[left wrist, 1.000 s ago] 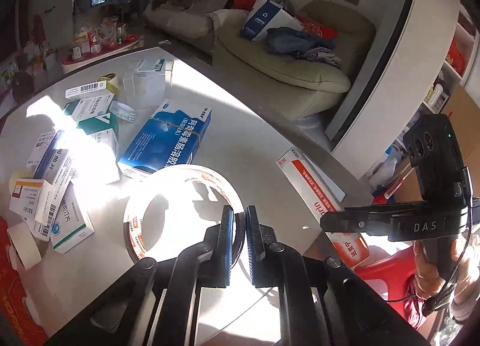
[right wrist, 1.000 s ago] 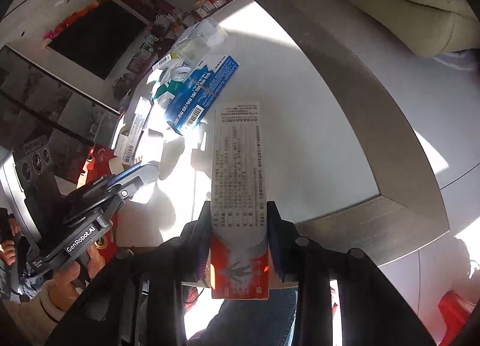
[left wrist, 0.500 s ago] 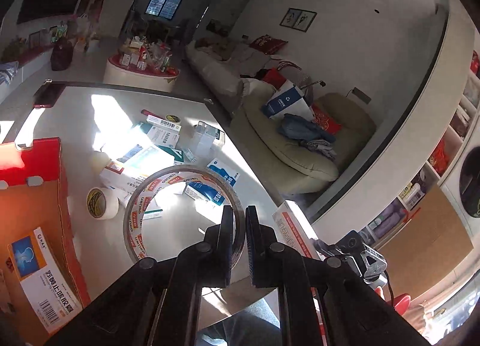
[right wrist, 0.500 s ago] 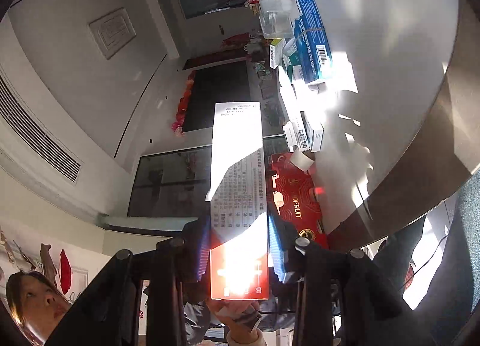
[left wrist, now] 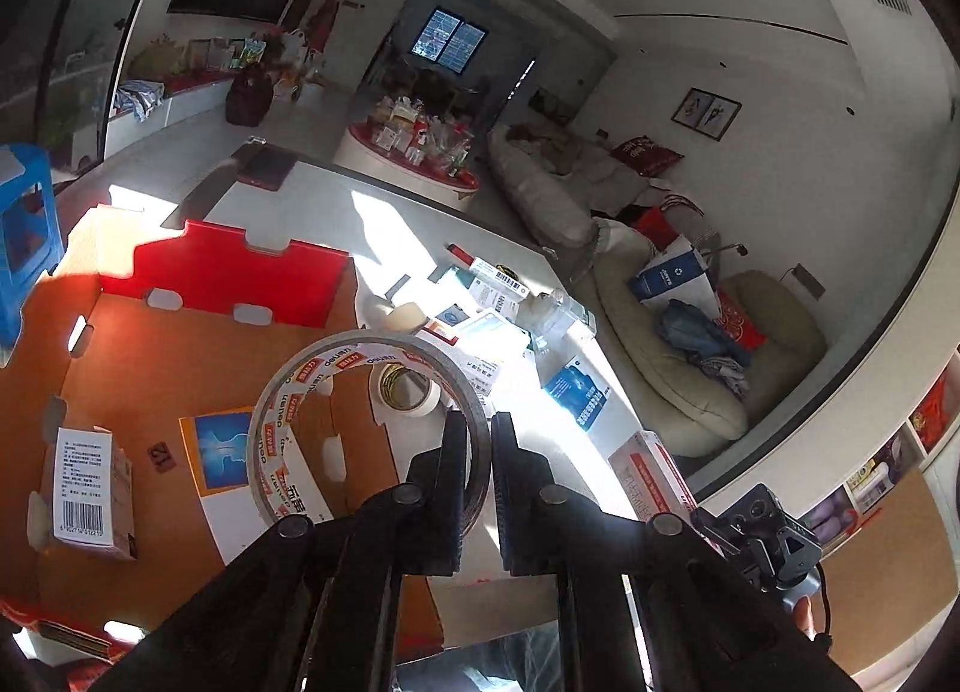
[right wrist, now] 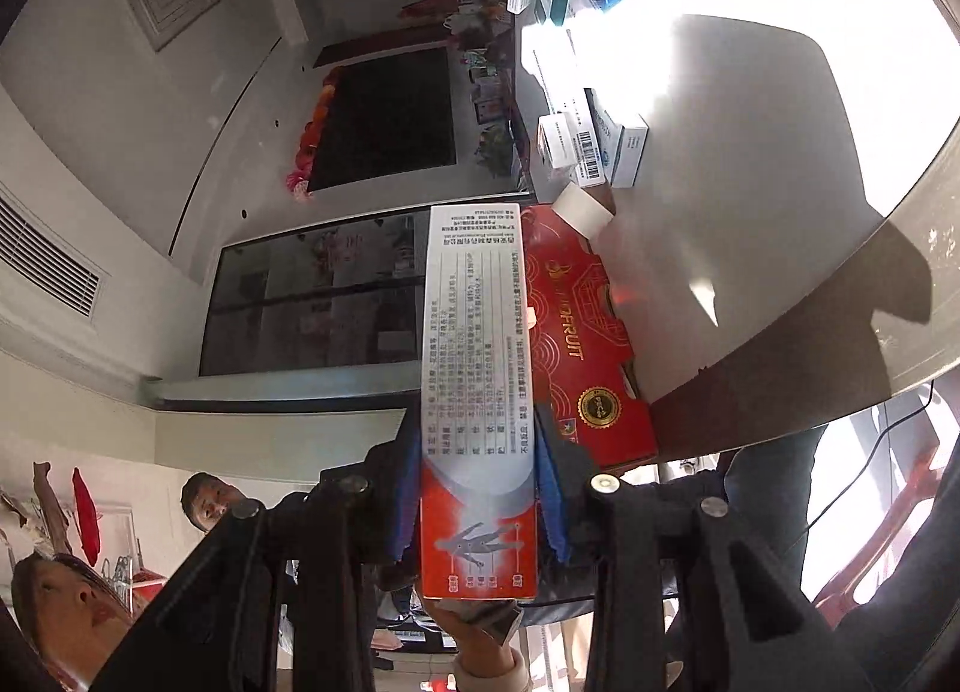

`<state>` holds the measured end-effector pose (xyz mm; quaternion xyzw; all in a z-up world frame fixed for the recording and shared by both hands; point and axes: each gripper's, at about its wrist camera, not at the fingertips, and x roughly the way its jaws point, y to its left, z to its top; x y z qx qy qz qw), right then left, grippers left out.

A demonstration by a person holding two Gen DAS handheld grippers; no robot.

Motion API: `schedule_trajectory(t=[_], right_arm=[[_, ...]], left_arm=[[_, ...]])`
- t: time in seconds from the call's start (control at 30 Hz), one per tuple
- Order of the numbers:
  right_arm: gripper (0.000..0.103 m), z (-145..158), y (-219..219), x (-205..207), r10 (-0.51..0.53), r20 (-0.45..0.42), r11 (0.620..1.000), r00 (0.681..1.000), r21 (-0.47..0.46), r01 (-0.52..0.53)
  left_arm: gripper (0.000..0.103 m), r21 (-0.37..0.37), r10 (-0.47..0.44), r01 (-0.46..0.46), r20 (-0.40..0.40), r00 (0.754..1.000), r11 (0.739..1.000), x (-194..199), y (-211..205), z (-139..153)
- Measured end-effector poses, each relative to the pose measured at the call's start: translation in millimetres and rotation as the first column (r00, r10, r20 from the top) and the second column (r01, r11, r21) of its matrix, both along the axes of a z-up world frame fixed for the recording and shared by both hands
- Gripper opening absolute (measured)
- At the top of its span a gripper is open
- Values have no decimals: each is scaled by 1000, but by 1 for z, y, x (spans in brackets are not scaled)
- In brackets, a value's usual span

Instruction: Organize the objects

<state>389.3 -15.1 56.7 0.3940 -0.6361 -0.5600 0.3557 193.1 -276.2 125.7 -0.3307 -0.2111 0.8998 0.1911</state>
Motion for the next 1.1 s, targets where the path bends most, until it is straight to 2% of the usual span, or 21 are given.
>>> schedule_trajectory(t=[0.43, 0.57, 0.87, 1.1], right_arm=[[33, 2, -40, -14, 125, 1, 989, 992, 76, -124], [33, 8, -54, -21, 159, -16, 985, 987, 75, -157], [33, 31, -106, -39, 280, -81, 960, 957, 50, -277], [33, 28, -109, -22, 310, -67, 950, 948, 69, -306]], left_arm=[[8, -4, 54, -54, 16, 998, 999, 2, -18, -14], [8, -11, 89, -89, 20, 996, 996, 5, -24, -14], [8, -52, 220, -217, 55, 974, 975, 8, -53, -25], [8, -57, 254, -249, 99, 962, 967, 11, -64, -43]])
